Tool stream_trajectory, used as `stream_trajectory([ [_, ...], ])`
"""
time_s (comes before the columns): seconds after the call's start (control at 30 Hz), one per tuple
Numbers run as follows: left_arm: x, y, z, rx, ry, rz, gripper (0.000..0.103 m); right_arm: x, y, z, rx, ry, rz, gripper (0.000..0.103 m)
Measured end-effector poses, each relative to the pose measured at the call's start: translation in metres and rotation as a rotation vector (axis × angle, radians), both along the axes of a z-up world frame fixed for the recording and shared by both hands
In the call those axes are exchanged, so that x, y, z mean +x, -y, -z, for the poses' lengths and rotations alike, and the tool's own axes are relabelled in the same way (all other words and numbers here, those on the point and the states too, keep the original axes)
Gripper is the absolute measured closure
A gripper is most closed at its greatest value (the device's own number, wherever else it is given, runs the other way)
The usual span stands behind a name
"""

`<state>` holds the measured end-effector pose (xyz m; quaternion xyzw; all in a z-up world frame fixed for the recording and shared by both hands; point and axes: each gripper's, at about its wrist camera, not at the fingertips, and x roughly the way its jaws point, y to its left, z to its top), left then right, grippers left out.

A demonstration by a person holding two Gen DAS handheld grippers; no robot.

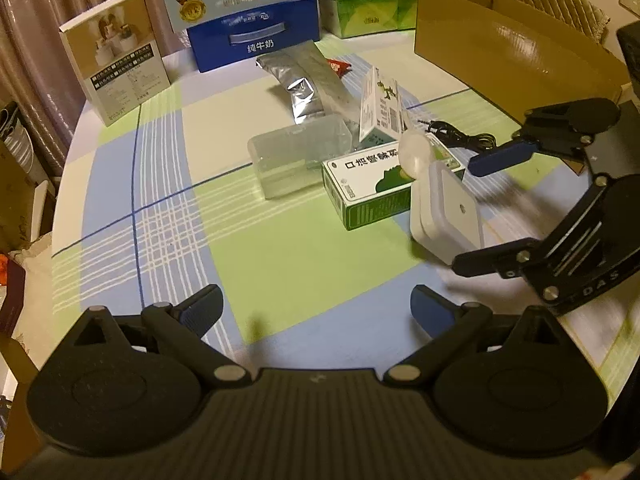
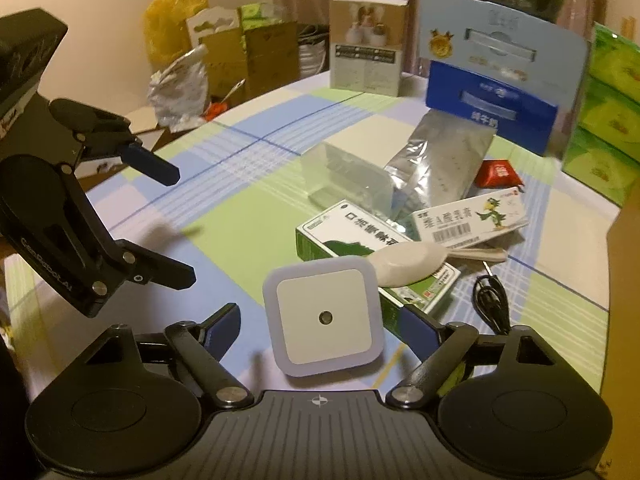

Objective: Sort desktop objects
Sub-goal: 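Grasp the white square night light with the right tool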

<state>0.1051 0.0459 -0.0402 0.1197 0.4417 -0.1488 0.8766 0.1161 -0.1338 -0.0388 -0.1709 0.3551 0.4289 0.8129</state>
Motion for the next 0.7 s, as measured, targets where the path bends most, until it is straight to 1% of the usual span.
stream_trajectory([
  [0.23, 0.007, 0.000, 0.012, -0.018, -0.009, 0.007, 0.005, 0.010, -0.010, 0.008, -0.011, -0.018, -0.014, 0.029],
  [0.4, 0.009, 0.001, 0.016, -0.022, -0.013, 0.012, 0.005, 0.012, -0.013, 0.010, -0.023, -0.028, -0.010, 0.038],
  [0.63, 0.009, 0.004, 0.018, -0.019, -0.019, 0.008, 0.005, 0.008, -0.010, 0.009, -0.036, -0.042, 0.006, 0.040],
  [0.7, 0.009, 0.006, 0.016, -0.019, -0.019, 0.011, 0.005, 0.007, -0.006, 0.007, -0.031, -0.065, 0.022, 0.041],
])
